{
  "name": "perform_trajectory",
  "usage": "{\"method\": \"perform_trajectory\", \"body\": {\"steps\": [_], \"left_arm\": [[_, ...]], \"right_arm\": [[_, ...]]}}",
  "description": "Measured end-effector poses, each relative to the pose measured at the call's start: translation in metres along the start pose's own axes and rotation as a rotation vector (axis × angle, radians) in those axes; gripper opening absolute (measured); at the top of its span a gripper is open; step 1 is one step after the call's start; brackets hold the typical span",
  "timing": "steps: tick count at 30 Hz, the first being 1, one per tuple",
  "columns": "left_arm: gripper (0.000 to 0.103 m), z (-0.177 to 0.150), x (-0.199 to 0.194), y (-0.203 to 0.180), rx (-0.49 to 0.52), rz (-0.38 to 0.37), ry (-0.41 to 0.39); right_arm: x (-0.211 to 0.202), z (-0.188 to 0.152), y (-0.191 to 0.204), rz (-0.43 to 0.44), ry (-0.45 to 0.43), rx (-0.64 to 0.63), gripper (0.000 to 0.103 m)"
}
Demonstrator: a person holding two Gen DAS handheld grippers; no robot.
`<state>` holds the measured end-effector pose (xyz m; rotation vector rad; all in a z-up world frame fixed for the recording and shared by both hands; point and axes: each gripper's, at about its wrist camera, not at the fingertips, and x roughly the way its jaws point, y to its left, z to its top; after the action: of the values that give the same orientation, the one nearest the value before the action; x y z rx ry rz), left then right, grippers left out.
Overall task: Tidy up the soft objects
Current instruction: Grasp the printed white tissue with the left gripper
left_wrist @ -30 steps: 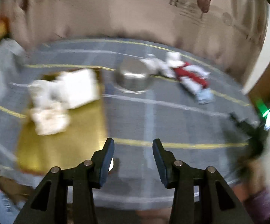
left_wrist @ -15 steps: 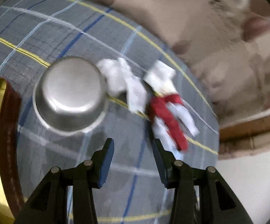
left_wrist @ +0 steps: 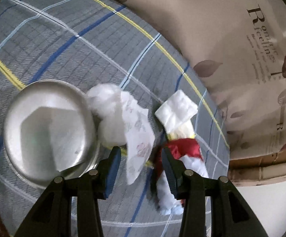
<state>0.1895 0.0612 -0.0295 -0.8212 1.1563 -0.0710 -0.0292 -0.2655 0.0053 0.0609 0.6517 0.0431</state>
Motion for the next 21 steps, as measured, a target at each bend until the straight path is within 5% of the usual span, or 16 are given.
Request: {"method": "perform_trajectory", "body": {"steps": [1, 2, 3, 6, 10, 16, 21], "left_arm": [[0.035, 0.001, 0.001, 0.0, -0.004, -0.004, -0.006], [0.008, 0.001, 0.003, -0.002, -0.003, -0.012, -0.008], [0.001, 0.001, 0.006, -0.004, 0.009, 0.003, -0.005], [0.0, -0.004, 0.017, -0.013, 0.089, 0.053, 0.035], [0.0, -0.029, 0.001, -0.024, 0.198, 0.122, -0.04], [0.0, -0.085, -0.062, -0.022, 0.278, 0.095, -0.124], [0.001, -0.134, -0.11, 0.002, 0.28, 0.053, -0.14]], "right_arm": [[0.0, 0.0, 0.0, -0.002, -0.003, 0.002, 0.102], [-0.001, 0.0, -0.001, -0.004, -0.006, 0.006, 0.102], [-0.001, 0.001, -0.002, -0.005, -0.007, 0.009, 0.102], [0.0, 0.002, -0.004, -0.007, -0.004, 0.02, 0.102], [0.001, 0.003, -0.005, -0.006, 0.004, 0.024, 0.102], [-0.001, 0.003, -0.006, -0.003, -0.009, 0.025, 0.102], [-0.009, 0.003, -0.001, 0.082, -0.041, -0.007, 0.103]]}}
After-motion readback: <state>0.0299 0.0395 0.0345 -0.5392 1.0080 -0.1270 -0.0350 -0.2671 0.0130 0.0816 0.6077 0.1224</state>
